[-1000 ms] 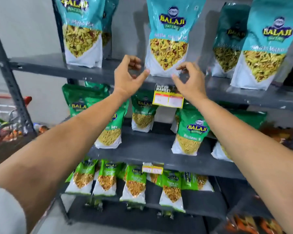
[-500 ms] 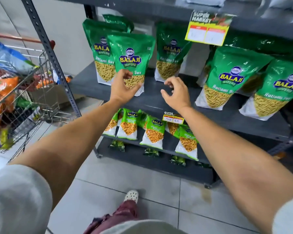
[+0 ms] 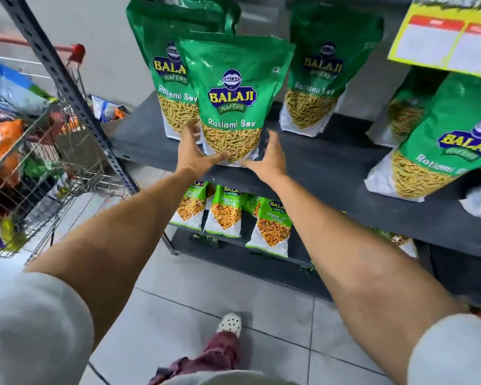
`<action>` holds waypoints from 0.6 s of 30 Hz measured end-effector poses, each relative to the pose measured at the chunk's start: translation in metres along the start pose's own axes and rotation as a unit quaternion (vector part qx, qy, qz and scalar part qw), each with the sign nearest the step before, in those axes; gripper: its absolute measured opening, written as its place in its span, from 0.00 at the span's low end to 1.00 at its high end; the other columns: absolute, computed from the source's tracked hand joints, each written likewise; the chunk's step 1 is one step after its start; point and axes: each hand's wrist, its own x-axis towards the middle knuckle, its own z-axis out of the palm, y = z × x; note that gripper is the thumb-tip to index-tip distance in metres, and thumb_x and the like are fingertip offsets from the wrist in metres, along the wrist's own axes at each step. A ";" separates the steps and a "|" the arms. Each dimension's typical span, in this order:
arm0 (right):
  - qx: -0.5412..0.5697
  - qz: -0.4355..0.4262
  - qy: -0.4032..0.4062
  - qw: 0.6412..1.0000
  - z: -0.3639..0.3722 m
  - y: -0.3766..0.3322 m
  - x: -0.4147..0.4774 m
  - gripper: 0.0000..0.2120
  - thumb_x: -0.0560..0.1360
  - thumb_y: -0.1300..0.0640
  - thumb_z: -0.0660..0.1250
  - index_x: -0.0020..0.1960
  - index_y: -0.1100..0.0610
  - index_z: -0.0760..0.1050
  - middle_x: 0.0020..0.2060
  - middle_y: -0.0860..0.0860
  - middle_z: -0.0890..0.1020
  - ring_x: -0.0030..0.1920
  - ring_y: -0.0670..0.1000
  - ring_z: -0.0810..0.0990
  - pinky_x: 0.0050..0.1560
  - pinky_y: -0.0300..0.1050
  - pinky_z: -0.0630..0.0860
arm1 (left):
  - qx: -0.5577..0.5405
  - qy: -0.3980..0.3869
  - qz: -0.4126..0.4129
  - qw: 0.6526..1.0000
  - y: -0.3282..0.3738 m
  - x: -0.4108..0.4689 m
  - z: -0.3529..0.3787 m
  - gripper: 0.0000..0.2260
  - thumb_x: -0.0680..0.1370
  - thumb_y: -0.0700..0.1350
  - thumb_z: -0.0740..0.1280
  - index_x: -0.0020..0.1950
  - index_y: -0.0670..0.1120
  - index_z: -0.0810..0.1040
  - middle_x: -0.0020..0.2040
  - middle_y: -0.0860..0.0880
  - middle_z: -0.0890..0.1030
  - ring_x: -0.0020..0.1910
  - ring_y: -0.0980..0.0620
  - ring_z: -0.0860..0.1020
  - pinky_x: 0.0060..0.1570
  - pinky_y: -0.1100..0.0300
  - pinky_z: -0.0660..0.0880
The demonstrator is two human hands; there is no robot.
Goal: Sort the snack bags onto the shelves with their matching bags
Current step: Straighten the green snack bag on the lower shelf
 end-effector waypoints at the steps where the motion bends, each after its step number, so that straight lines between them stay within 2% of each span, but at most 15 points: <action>1: 0.010 0.002 0.001 1.000 0.002 0.000 0.005 0.46 0.62 0.56 0.80 0.72 0.59 0.58 0.70 0.57 0.69 0.69 0.57 0.69 0.65 0.47 0.67 | 0.000 -0.001 0.001 1.000 0.002 0.003 0.002 0.48 0.61 0.54 0.81 0.74 0.45 0.60 0.70 0.46 0.71 0.68 0.47 0.71 0.70 0.50 0.68; 5: 0.029 -0.003 -0.010 1.000 0.007 -0.001 0.014 0.40 0.64 0.57 0.79 0.69 0.57 0.61 0.64 0.57 0.76 0.62 0.56 0.75 0.55 0.40 0.70 | 0.003 0.023 0.023 0.999 -0.002 0.013 0.010 0.48 0.59 0.59 0.80 0.72 0.46 0.62 0.69 0.47 0.74 0.68 0.46 0.72 0.68 0.45 0.70; 8: 0.046 -0.005 0.007 0.999 0.000 -0.001 0.016 0.36 0.62 0.56 0.80 0.64 0.57 0.66 0.57 0.55 0.80 0.55 0.54 0.81 0.53 0.46 0.77 | 0.002 0.035 0.033 0.999 0.001 0.015 0.014 0.45 0.59 0.58 0.81 0.69 0.46 0.66 0.66 0.47 0.76 0.65 0.47 0.74 0.65 0.45 0.73; 11: 0.058 -0.009 0.016 0.998 -0.022 -0.001 0.021 0.34 0.60 0.57 0.81 0.62 0.56 0.69 0.53 0.52 0.83 0.50 0.53 0.83 0.55 0.53 0.80 | -0.004 0.031 0.054 0.998 0.023 0.017 0.024 0.43 0.59 0.57 0.82 0.67 0.44 0.68 0.64 0.48 0.77 0.63 0.50 0.75 0.66 0.51 0.72; 16: 0.056 -0.016 0.068 0.996 -0.081 0.000 0.023 0.33 0.63 0.56 0.79 0.63 0.57 0.68 0.57 0.54 0.81 0.55 0.53 0.81 0.58 0.52 0.78 | -0.033 0.009 0.097 0.995 0.077 0.022 0.059 0.40 0.58 0.55 0.83 0.63 0.44 0.71 0.59 0.52 0.78 0.58 0.56 0.75 0.59 0.68 0.69; 18: 0.041 -0.010 0.094 0.995 -0.102 0.009 0.020 0.35 0.62 0.52 0.79 0.63 0.55 0.67 0.58 0.53 0.81 0.57 0.53 0.80 0.60 0.53 0.77 | -0.035 -0.008 0.110 0.993 0.091 0.021 0.076 0.39 0.58 0.54 0.83 0.62 0.44 0.71 0.58 0.53 0.79 0.57 0.56 0.76 0.60 0.65 0.71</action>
